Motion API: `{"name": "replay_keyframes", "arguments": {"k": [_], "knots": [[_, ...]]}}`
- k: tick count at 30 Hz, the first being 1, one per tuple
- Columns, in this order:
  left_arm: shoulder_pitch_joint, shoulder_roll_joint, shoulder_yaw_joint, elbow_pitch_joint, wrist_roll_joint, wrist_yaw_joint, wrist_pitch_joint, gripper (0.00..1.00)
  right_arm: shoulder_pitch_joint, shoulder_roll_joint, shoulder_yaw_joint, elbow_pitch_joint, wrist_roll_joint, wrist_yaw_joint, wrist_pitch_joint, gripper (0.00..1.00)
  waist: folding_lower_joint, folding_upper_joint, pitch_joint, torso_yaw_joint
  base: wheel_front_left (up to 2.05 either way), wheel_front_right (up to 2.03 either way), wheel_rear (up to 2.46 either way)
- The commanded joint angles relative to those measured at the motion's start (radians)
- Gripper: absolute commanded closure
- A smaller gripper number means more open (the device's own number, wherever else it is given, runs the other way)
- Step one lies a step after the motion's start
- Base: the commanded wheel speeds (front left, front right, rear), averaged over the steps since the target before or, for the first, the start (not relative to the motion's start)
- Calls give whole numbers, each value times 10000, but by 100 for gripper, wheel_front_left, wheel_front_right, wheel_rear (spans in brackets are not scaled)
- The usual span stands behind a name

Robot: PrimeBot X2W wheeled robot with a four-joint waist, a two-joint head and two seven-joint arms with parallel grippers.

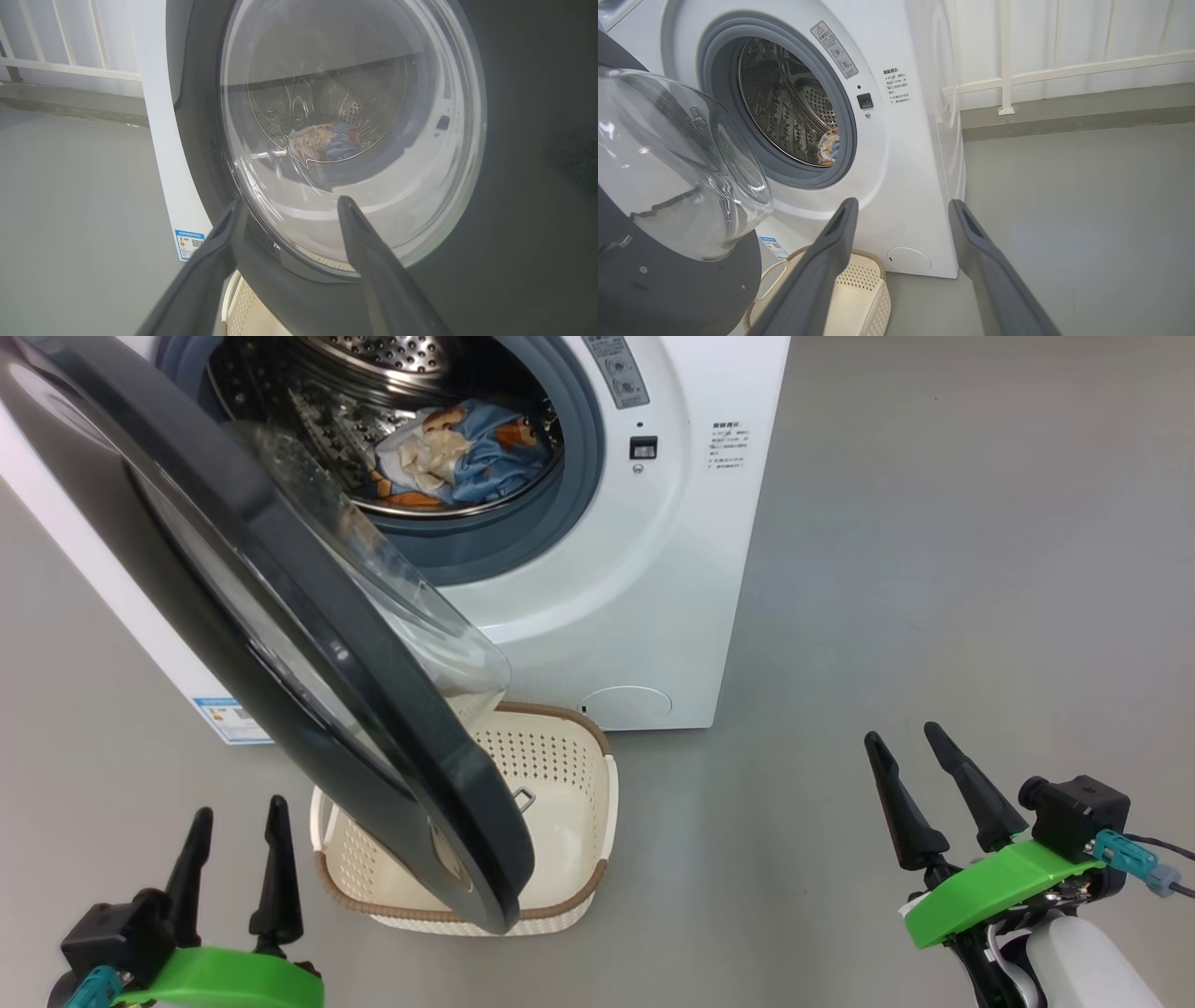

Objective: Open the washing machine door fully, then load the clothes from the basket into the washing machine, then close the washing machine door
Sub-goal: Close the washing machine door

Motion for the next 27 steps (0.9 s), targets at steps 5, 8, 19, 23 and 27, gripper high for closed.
{"name": "replay_keyframes", "arguments": {"k": [5,8,19,23,27], "knots": [[-244,107,389,-193,138,-80,-104,0,-34,-114,237,-265,-45,16,-48,0,0,0,34,66,0,0,0],[-253,83,384,-176,144,-101,-104,0,-6,-134,238,-291,-15,16,-48,17,0,0,54,129,0,0,0],[-283,-18,335,-89,128,-144,-104,0,-481,-179,355,-1060,174,16,-48,100,0,0,135,793,0,0,0],[-301,-88,316,-54,76,-153,-104,0,-862,-84,611,-1581,353,16,-48,100,0,0,72,1206,0,0,0],[-254,-160,343,-94,85,-158,-104,0,-1082,57,820,-2338,447,16,-48,100,0,0,-19,1670,0,0,0]]}}
